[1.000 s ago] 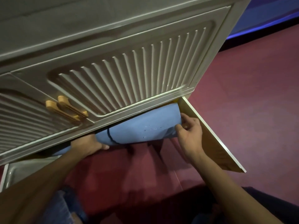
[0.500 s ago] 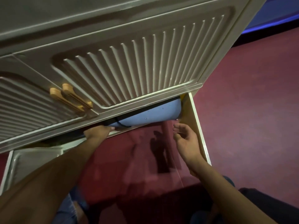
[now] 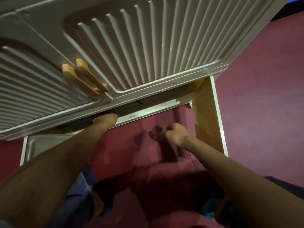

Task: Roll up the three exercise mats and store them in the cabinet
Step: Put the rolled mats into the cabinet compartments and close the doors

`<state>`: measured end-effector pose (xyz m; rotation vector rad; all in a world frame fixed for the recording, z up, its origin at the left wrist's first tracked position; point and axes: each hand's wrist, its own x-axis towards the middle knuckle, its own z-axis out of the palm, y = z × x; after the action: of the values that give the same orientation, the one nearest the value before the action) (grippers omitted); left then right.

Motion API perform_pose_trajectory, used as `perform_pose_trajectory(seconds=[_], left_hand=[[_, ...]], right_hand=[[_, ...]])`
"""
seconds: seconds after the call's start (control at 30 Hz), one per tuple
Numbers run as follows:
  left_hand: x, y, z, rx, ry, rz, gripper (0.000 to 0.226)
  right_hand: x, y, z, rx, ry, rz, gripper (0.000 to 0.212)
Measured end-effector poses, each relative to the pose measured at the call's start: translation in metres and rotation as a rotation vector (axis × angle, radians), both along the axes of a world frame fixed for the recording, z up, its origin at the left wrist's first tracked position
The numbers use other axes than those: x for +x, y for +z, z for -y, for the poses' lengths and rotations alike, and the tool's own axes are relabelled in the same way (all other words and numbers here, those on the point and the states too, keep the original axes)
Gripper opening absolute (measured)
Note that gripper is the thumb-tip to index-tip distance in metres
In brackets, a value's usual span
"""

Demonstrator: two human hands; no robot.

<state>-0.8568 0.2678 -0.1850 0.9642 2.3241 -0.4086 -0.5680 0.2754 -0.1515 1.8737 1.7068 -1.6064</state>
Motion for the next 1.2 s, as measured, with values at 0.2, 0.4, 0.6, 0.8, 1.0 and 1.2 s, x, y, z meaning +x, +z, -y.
perform_pose_trajectory(seconds=[0.2, 0.4, 0.6, 0.8, 1.0, 1.2], left_hand=[[0.021, 0.035, 0.066, 0.101, -0.426, -0.139, 0.057], [0.016, 0.103, 0.136, 0.125, -0.413, -0.221, 0.06], [-0.031, 0.174, 0.229, 0.293, 0.009, -0.381, 0.082], [-0.065, 0.17, 0.332, 0.076, 0.413, -0.06, 0.085], [-0.021, 0.163, 0.358, 0.219, 0.301, -0.033, 0.031], [-0.001, 0.152, 0.348, 0.313, 0.322, -0.073, 0.026]], right_hand=[[0.003, 0.027, 0.022, 0.013, 0.185, 0.07, 0.019], [-0.004, 0.077, 0.019, 0.172, 0.371, 0.158, 0.027], [0.003, 0.147, 0.032, 0.514, 0.406, 0.239, 0.034], [0.038, 0.172, 0.031, 0.403, -0.068, 0.369, 0.066], [0.084, 0.147, 0.032, 0.163, -0.296, 0.444, 0.103], [0.087, 0.14, 0.051, 0.133, -0.114, 0.446, 0.065]])
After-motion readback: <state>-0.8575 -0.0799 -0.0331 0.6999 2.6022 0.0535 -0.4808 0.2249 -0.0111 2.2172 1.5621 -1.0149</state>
